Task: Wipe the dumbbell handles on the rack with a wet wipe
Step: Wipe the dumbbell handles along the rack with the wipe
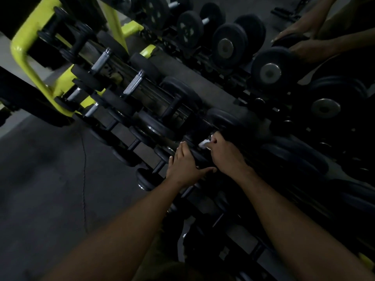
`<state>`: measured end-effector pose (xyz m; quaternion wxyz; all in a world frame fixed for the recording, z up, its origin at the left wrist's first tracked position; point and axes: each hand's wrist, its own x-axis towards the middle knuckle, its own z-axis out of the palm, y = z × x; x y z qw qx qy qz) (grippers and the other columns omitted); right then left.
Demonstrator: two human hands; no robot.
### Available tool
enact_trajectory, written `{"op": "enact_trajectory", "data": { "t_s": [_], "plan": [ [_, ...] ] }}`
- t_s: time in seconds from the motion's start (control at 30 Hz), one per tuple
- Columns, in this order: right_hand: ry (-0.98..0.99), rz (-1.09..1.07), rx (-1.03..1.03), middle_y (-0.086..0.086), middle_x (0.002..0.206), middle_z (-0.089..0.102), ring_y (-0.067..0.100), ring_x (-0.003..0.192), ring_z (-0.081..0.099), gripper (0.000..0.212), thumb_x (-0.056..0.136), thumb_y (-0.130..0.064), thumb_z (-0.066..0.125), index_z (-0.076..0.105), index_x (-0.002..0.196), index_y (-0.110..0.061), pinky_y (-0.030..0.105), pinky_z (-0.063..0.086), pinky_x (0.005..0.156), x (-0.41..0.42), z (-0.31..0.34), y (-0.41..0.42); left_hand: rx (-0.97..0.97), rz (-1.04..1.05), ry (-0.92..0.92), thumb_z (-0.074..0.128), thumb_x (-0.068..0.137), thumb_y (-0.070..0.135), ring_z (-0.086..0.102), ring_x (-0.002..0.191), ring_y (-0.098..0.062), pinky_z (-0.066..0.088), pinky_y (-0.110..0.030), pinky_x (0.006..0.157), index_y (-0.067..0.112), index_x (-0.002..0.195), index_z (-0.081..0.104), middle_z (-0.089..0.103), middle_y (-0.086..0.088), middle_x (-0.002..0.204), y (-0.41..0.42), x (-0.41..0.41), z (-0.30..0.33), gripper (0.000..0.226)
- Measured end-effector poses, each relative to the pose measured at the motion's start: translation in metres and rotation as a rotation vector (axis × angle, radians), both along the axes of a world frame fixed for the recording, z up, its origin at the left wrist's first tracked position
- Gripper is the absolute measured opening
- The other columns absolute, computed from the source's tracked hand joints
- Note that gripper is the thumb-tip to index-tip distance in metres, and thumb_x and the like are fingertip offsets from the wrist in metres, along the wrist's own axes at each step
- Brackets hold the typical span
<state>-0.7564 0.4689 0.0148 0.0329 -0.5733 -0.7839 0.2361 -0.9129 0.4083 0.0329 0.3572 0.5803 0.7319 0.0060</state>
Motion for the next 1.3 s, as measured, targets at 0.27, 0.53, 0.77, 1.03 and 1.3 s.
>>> {"op": "enact_trajectory", "data": {
  "t_s": [0.27, 0.53, 0.77, 1.03, 1.3],
  "plan": [
    [0.030, -0.288, 0.099, 0.008, 0.116, 0.055, 0.033, 0.088, 0.060, 0.032, 0.104, -0.033, 0.029, 0.048, 0.123, -0.016, 0.038, 0.044, 0.070, -0.009, -0.002, -0.001, 0.003, 0.007, -0.014, 0.064, 0.063, 0.088, -0.002, 0.157, -0.019, 0.008, -0.050, 0.126, 0.011, 0.160, -0.010, -0.007, -0.004, 0.170, -0.001, -0.001, -0.001, 0.144],
    [0.379, -0.600, 0.038, 0.004, 0.127, 0.057, 0.023, 0.108, 0.058, 0.036, 0.101, -0.025, 0.035, 0.058, 0.127, -0.017, 0.031, 0.046, 0.088, -0.013, -0.009, -0.015, -0.006, 0.015, -0.038, 0.063, 0.060, 0.091, -0.002, 0.157, -0.018, 0.008, -0.051, 0.126, 0.013, 0.160, -0.011, -0.009, -0.003, 0.170, -0.003, -0.002, -0.001, 0.146],
    [0.363, -0.754, 0.017, 0.009, 0.099, 0.075, 0.023, 0.092, 0.069, 0.025, 0.096, -0.020, 0.052, 0.075, 0.103, -0.012, 0.016, 0.042, 0.072, -0.015, -0.013, -0.024, -0.016, 0.006, -0.045, 0.064, 0.063, 0.088, 0.000, 0.157, -0.020, 0.008, -0.051, 0.126, 0.012, 0.160, -0.012, -0.009, -0.004, 0.170, -0.002, -0.002, -0.001, 0.145],
    [0.781, -0.913, -0.284, -0.003, 0.063, 0.067, 0.009, 0.069, 0.064, 0.024, 0.077, -0.007, 0.049, 0.053, 0.054, -0.015, 0.031, 0.048, 0.081, -0.007, -0.011, -0.011, 0.001, 0.006, -0.044, 0.066, 0.065, 0.085, 0.002, 0.157, -0.021, 0.010, -0.052, 0.126, 0.011, 0.160, -0.010, -0.007, -0.005, 0.170, -0.003, -0.002, 0.001, 0.142],
    [0.938, -0.771, -0.586, 0.006, 0.083, 0.075, 0.020, 0.093, 0.067, 0.025, 0.072, -0.013, 0.054, 0.072, 0.056, -0.018, 0.039, 0.046, 0.101, -0.003, -0.010, -0.009, -0.004, 0.002, -0.044, 0.066, 0.066, 0.085, 0.001, 0.157, -0.021, 0.009, -0.051, 0.126, 0.012, 0.160, -0.011, -0.010, -0.004, 0.170, -0.002, -0.002, 0.000, 0.142]
  ]
}}
